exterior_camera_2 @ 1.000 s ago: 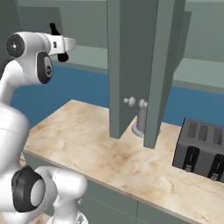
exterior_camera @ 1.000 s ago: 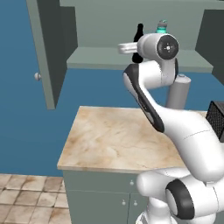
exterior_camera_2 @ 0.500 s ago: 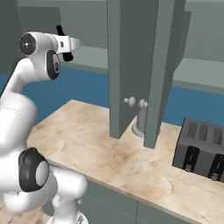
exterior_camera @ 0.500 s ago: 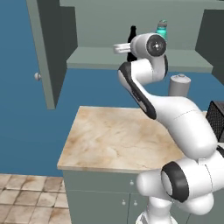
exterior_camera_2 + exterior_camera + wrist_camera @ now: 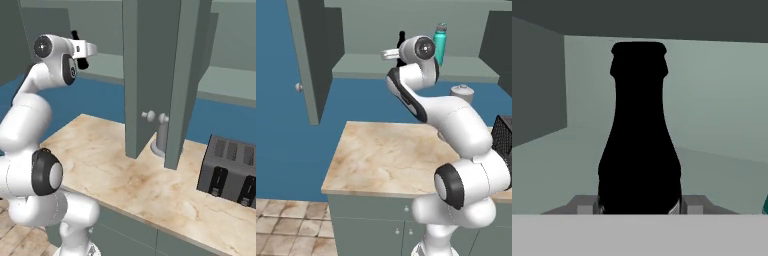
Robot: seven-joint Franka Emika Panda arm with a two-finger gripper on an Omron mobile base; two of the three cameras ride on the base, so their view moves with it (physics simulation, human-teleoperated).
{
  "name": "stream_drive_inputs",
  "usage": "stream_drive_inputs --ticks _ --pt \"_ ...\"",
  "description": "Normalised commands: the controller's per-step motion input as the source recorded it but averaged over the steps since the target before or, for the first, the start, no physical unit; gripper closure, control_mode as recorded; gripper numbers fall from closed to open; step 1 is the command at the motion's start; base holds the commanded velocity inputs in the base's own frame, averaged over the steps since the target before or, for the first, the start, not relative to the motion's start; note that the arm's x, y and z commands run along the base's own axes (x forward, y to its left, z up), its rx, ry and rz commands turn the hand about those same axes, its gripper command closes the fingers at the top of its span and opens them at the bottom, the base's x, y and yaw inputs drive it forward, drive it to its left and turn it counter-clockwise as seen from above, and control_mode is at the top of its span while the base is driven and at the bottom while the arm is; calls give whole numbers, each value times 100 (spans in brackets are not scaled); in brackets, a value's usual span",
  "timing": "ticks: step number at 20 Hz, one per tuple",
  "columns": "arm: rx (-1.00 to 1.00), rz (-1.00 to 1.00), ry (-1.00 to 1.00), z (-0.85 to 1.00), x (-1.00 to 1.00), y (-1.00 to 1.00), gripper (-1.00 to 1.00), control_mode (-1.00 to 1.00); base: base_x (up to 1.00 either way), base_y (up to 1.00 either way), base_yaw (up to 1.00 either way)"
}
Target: Sort all alcoholic drinks to one cabinet, and non-alcoholic drinks to the other.
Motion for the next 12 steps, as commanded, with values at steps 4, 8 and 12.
stream_drive_inputs --ticks 4,8,12 --pt "-1 0 0 -15 44 4 100 -100 0 0 0" --pt "-1 0 0 -10 45 3 100 -100 0 0 0" --pt "0 0 0 -4 47 0 100 -100 0 0 0"
